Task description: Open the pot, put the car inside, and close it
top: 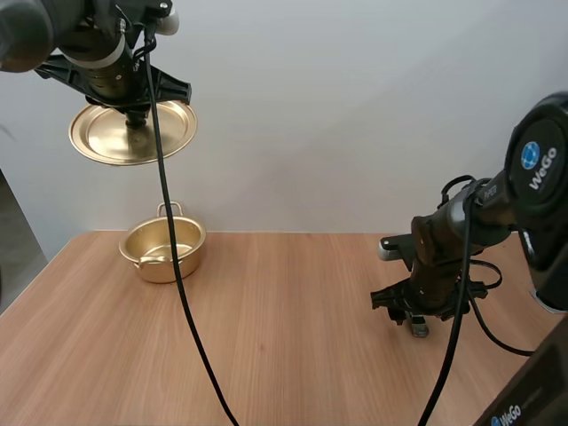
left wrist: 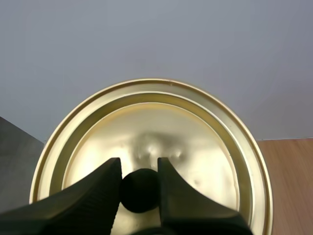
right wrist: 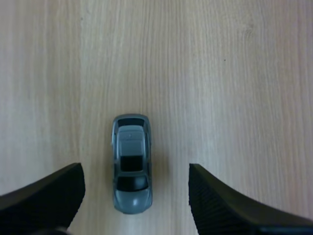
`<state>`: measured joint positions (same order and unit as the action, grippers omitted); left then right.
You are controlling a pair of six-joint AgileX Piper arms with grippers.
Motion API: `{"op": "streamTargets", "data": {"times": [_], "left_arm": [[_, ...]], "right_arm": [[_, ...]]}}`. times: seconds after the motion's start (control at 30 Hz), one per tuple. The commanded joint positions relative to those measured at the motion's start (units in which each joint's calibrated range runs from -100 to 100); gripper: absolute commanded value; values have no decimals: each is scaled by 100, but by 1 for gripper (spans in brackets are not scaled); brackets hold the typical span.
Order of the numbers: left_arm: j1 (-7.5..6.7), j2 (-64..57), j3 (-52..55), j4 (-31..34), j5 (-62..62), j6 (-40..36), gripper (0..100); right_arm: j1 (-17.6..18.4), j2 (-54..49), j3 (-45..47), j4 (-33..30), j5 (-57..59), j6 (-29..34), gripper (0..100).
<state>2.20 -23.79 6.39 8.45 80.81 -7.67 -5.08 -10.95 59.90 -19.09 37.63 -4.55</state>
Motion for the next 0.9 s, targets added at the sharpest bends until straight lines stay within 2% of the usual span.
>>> {"op": "streamTargets", "data": {"times": [0.0,0.17,0.2,0.23,0.27,0.3,0.37,0.63,0.87], "left_arm": [[3,-98,-7,-18,-6,53,0],[3,-327,-7,-18,12,102,0],[3,-377,-7,-18,9,128,0],[3,-440,-7,-18,9,164,0],[3,-498,-7,-18,29,186,0],[3,-560,-7,-18,42,186,0],[3,-698,-7,-18,65,186,0],[3,-1369,-7,62,274,325,0],[3,-2471,-7,74,746,325,0]], "right_arm": [[-1,149,-5,-81,-120,2,100],[-1,480,-16,-312,-315,2,100],[-1,514,-16,-314,-315,2,91],[-1,551,-16,-326,-315,2,70],[-1,563,-16,-347,-315,11,39],[-1,563,-16,-347,-315,96,3],[-1,563,-16,-370,-264,346,0],[-1,383,-69,-371,-810,311,0],[63,-363,-1227,-345,-918,207,0]]}}
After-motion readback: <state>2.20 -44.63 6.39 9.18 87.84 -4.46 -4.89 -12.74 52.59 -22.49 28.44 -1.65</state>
